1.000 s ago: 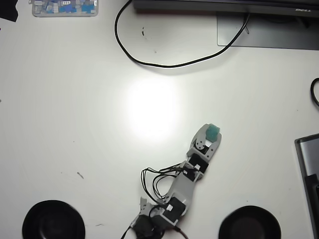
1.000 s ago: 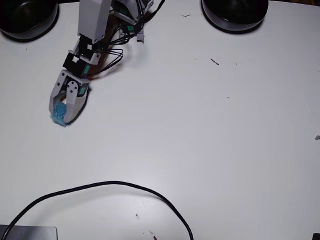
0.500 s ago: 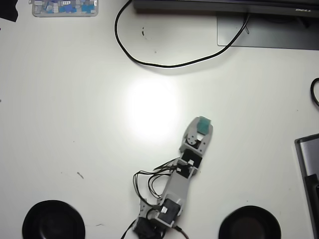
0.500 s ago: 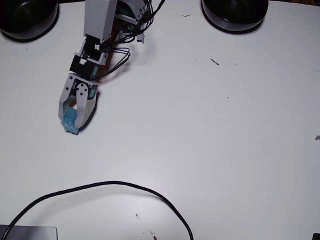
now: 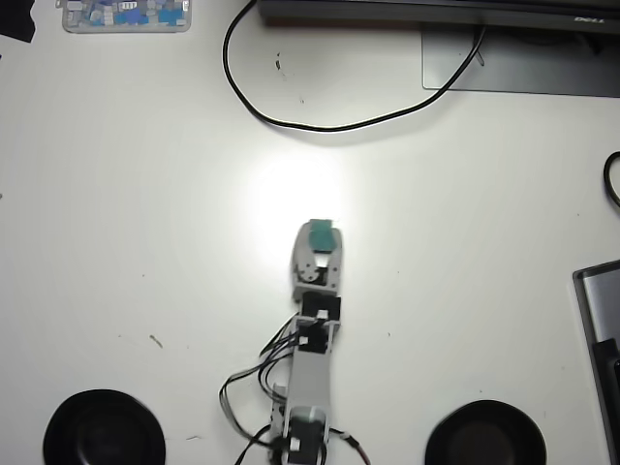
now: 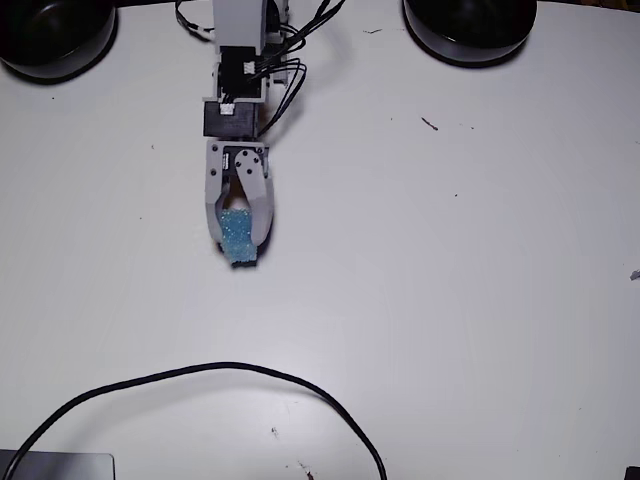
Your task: Grab the Blue cube
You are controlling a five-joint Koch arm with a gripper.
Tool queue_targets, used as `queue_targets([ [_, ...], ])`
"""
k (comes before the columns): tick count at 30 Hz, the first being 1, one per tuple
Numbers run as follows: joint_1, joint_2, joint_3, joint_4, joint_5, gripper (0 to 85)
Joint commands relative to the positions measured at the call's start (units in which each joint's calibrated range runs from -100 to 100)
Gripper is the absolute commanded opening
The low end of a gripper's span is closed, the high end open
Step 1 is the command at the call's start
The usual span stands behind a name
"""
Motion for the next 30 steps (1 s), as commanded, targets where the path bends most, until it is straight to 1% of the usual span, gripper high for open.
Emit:
queue_targets([
  [1, 2.49, -8.44, -0.5, -1.44, 0.49, 3.2],
  [8, 8.4, -23.41, -3.79, -7.13, 0.68, 3.2],
  [9, 10.4, -28.7, -5.25, -9.45, 0.73, 3.2],
  [11, 12.26, -33.09, -6.62, -10.74, 0.78, 3.2],
  [13, 15.34, -38.64, -8.09, -13.06, 0.98, 3.2],
  [16, 17.39, -40.18, -8.27, -14.18, 1.07, 3.2],
  [25, 25.74, -41.6, -5.34, -20.11, 1.07, 3.2],
  [30, 28.62, -41.22, -2.51, -22.43, 1.12, 3.2],
])
